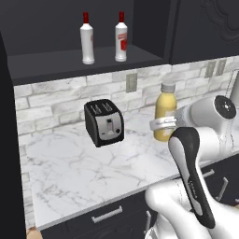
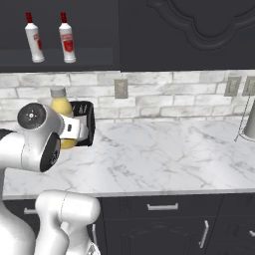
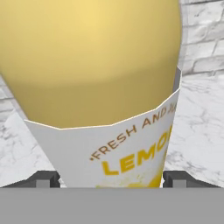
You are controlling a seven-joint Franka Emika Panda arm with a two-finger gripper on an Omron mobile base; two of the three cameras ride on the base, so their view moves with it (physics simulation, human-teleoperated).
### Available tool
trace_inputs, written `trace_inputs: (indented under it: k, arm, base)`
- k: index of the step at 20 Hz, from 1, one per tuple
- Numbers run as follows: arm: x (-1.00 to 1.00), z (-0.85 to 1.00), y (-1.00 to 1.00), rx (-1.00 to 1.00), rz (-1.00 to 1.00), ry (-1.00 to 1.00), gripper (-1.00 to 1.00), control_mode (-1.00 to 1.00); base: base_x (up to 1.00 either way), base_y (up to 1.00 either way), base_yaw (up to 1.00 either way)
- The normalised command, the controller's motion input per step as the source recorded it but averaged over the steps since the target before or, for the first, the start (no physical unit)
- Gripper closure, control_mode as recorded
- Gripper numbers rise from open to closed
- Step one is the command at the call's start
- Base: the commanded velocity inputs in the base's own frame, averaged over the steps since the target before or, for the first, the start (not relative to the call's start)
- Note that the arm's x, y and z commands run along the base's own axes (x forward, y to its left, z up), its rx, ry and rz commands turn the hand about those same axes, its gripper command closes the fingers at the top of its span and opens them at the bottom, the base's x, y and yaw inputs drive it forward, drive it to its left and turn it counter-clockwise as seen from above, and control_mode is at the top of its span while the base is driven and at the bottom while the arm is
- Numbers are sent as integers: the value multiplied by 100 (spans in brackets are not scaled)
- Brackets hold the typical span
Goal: Sort all alcoholic drinks to one cabinet, and non-alcoholic drinks to the other.
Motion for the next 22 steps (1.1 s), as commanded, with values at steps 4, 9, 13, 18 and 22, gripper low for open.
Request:
trace_inputs:
  k: [4, 9, 13, 18, 22]
  arm:
    - [-24, 21, -3, 0, -2, -1, 100, -100]
    - [-29, 21, -3, 0, -1, -3, 100, -100]
    - [-31, 20, -4, 0, -1, -5, 100, -100]
    - [-22, 17, -1, 0, -1, -2, 100, -100]
    - [-19, 17, 0, 0, -2, -1, 100, -100]
  base:
    - [0, 0, 0]
    - [0, 0, 0]
    - [0, 0, 0]
    - [0, 0, 0]
    - [0, 0, 0]
